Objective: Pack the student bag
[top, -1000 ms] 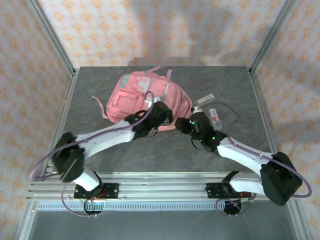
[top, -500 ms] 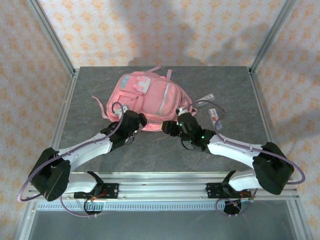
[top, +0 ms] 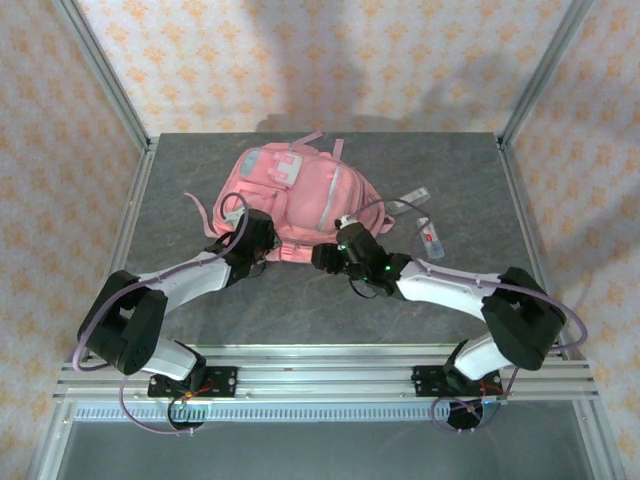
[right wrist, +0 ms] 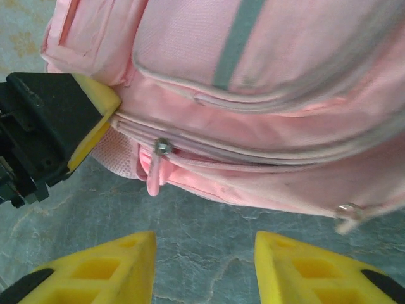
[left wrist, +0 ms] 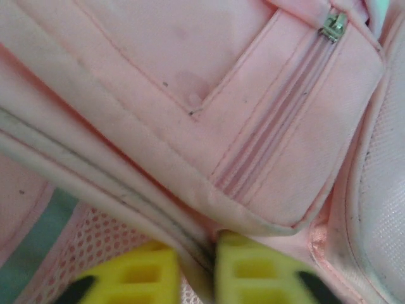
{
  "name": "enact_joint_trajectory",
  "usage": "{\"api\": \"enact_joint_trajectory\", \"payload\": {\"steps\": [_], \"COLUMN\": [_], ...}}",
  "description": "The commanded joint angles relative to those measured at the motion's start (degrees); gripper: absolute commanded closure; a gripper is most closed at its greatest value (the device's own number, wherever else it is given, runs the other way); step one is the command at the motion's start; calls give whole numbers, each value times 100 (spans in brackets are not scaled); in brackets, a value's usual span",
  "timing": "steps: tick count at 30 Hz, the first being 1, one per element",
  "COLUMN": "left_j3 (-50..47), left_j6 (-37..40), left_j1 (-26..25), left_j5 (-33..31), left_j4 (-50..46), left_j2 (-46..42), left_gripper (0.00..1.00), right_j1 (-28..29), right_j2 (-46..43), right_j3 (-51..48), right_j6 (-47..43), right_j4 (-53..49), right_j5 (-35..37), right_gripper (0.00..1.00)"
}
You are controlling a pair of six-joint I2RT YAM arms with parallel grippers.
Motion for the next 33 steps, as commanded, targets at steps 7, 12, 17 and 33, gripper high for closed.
{"api": "enact_joint_trajectory", "payload": {"steps": [7,12,17,33], "left_j3": [44,-127,-205,-386], "left_j6": [56,-55,-156,-214], "left_j1": [30,-12,-152,-208], "left_j5": [364,501,600,506], "left_j4": [-1,166,399,525], "left_j2": [-774,-973,-870,-904], "left_gripper": [100,100,100,100], "right_j1": [183,191,186,192], "right_j2": [932,1597,1941,1896], "right_j3": [1383,2316,2774,2618], "right_j6": [127,387,601,511], "right_j4": [-1254,-2262,-2518,-2631], "right_j5": [149,479,612,904], "right_gripper": [55,52,52,95]}}
